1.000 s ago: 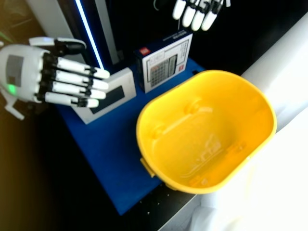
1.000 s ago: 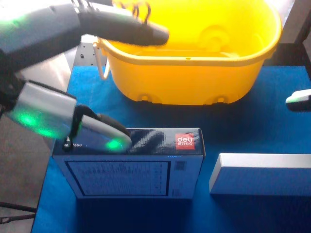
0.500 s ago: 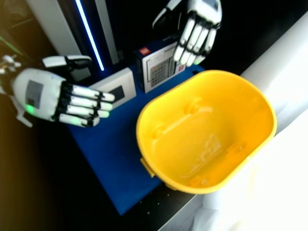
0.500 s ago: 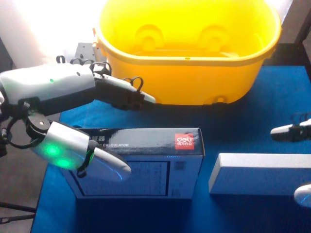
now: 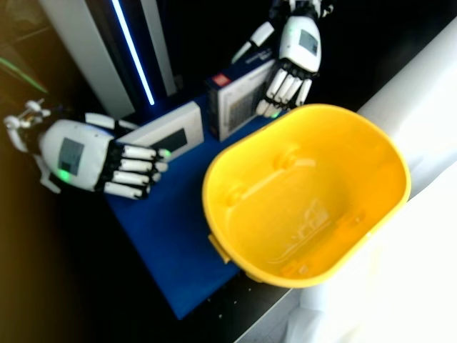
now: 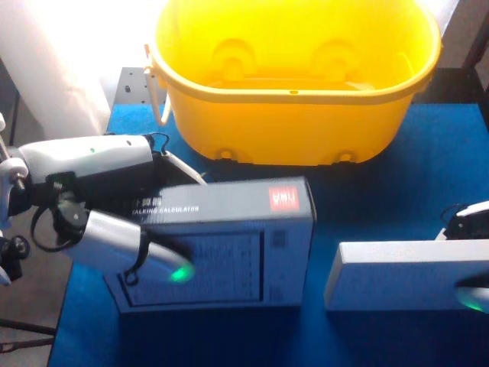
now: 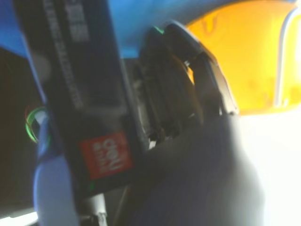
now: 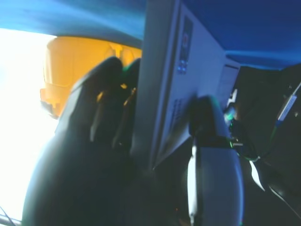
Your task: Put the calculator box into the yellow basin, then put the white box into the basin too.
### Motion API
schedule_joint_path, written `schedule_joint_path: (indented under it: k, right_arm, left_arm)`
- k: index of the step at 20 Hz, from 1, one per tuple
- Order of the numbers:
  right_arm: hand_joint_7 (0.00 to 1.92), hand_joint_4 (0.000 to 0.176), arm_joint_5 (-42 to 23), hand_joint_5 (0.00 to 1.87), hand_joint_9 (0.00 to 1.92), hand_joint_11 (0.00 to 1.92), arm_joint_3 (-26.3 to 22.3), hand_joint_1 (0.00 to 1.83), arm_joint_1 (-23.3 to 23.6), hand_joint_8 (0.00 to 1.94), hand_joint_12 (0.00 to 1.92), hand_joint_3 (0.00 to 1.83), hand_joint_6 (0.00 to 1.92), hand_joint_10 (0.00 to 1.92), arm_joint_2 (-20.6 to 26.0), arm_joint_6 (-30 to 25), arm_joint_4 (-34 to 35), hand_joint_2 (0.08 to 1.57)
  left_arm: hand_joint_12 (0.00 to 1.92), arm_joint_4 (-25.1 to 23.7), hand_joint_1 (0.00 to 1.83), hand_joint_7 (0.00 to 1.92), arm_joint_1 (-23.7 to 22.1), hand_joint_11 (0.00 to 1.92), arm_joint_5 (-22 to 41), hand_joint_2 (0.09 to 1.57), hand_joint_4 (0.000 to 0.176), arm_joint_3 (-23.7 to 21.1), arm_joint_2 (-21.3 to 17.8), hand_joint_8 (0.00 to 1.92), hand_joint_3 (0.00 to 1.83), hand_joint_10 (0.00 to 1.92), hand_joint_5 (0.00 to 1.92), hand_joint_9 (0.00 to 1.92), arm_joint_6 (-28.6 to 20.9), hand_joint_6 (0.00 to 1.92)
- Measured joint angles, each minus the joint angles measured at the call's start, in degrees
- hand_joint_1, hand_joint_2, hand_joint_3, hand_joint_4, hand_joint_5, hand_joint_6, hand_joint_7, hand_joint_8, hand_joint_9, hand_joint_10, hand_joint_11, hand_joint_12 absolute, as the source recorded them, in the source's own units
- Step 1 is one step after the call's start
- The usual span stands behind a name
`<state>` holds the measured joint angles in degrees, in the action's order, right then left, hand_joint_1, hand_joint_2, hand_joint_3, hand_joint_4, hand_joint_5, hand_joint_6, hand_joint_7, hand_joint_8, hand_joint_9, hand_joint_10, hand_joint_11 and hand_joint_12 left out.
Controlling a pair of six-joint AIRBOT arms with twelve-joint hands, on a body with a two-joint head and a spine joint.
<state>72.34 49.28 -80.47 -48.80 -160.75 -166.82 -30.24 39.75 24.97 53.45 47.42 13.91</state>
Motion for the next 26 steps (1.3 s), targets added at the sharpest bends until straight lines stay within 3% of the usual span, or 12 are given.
schedule_joint_path:
  k: [6, 7, 8, 10, 11, 12, 13, 16, 17, 19, 23, 26]
  right_arm:
    - [0.93, 0.0, 1.5, 0.88, 0.84, 0.67, 0.0, 1.36, 0.5, 1.08, 1.49, 0.0, 1.1, 1.32, -0.2, -3.1, -0.7, 1.14]
    - [0.91, 0.0, 3.1, 0.88, 0.82, 0.66, -0.1, 1.23, 0.5, 1.16, 1.5, 0.0, 1.11, 1.16, -0.2, -3.8, -1.2, 1.16]
    - [0.91, 0.015, 4.9, 0.88, 0.84, 0.67, -0.7, 1.2, 0.5, 1.17, 1.47, 0.0, 1.12, 1.08, 0.2, -3.8, -1.2, 1.16]
    - [0.96, 0.028, 7.9, 0.92, 0.87, 0.66, -1.4, 1.2, 0.5, 1.09, 1.5, 0.0, 1.08, 1.04, 1.6, -4.0, -1.7, 1.14]
    - [0.97, 0.016, 9.6, 0.92, 0.89, 0.67, -1.5, 1.2, 0.5, 1.1, 1.51, 0.0, 1.06, 1.05, 1.9, -4.0, -1.7, 1.14]
    - [0.96, 0.019, 10.5, 0.91, 0.88, 0.68, -1.5, 1.2, 0.5, 1.11, 1.49, 0.0, 1.09, 1.03, 2.1, -4.0, -1.8, 1.14]
    - [0.95, 0.015, 10.8, 0.92, 0.9, 0.72, -1.5, 1.2, 0.5, 1.12, 1.47, 0.0, 1.07, 1.04, 2.1, -4.0, -1.7, 1.14]
    - [0.96, 0.0, 10.6, 0.92, 0.89, 0.71, -1.5, 1.22, 0.5, 1.15, 1.51, 0.0, 1.02, 1.09, 1.6, -4.0, -1.5, 1.14]
    - [0.95, 0.0, 10.5, 0.9, 0.85, 0.69, -1.5, 1.34, 0.5, 1.1, 1.52, 0.0, 1.05, 1.27, 1.5, -4.0, -1.2, 1.14]
    - [0.96, 0.0, 10.4, 0.89, 0.86, 0.67, -1.4, 1.21, 0.5, 1.14, 1.57, 0.0, 1.08, 1.15, 0.8, -4.0, -0.8, 1.15]
    - [0.99, 0.0, 9.5, 0.94, 0.89, 0.72, -0.5, 1.23, 1.0, 1.15, 1.62, 0.0, 0.97, 1.2, -0.3, -4.0, -0.8, 1.13]
    - [0.98, 0.0, 7.2, 0.96, 0.92, 0.76, 0.5, 1.23, 4.2, 1.17, 1.58, 0.0, 0.91, 1.21, -1.2, -4.0, -1.8, 1.13]
  left_arm:
    - [1.48, 5.9, 1.35, 0.83, 1.8, 0.72, 5.0, 1.19, 0.0, 0.3, -1.2, 1.25, 0.0, 1.41, 0.73, 0.83, 0.7, 1.2]
    - [1.46, 7.0, 1.35, 0.86, 1.8, 0.76, 6.8, 1.18, 0.0, 0.3, -1.8, 1.2, 0.0, 1.36, 0.74, 0.88, 1.2, 1.18]
    - [1.45, 9.0, 1.35, 0.84, 1.8, 0.77, 9.2, 1.19, 0.0, -0.3, -2.7, 1.23, 0.0, 1.38, 0.72, 0.85, 2.8, 1.21]
    - [1.41, 12.5, 1.37, 0.94, 1.8, 0.7, 14.4, 1.15, 0.0, -1.8, -5.0, 1.06, 0.0, 1.29, 0.76, 0.89, 6.2, 1.15]
    - [1.42, 14.0, 1.36, 0.91, 1.6, 0.71, 17.5, 1.17, 0.0, -2.4, -6.0, 1.11, 0.0, 1.34, 0.73, 0.87, 8.1, 1.19]
    - [1.4, 14.8, 1.36, 0.89, 0.9, 0.72, 19.6, 1.17, 0.0, -2.9, -6.6, 1.12, 0.0, 1.34, 0.71, 0.86, 9.6, 1.22]
    - [1.44, 15.4, 1.37, 0.92, 0.1, 0.79, 21.4, 1.16, 0.0, -3.3, -7.0, 1.12, 0.0, 1.34, 0.75, 0.92, 11.1, 1.09]
    - [1.29, 16.3, 1.36, 0.9, -4.9, 0.81, 26.8, 1.17, 0.0, -3.1, -7.2, 1.06, 0.0, 1.27, 0.69, 0.9, 14.9, 1.3]
    - [1.28, 16.1, 1.36, 0.9, -7.2, 0.82, 27.7, 1.18, 0.0, -2.2, -6.5, 1.07, 0.0, 1.28, 0.66, 0.89, 15.4, 1.33]
    - [1.28, 15.8, 1.36, 0.9, -12.4, 0.81, 28.2, 1.17, 0.0, 0.7, -3.7, 1.06, 0.0, 1.27, 0.68, 0.9, 15.9, 1.33]
    - [1.28, 12.4, 1.36, 0.91, -21.7, 0.81, 25.2, 1.17, 0.0, 5.6, 1.2, 1.05, 0.0, 1.26, 0.69, 0.91, 16.0, 1.31]
    - [1.28, 12.1, 1.36, 0.9, -26.0, 0.81, 20.5, 1.17, 0.0, 9.1, 3.7, 1.06, 0.0, 1.27, 0.68, 0.9, 16.7, 1.32]
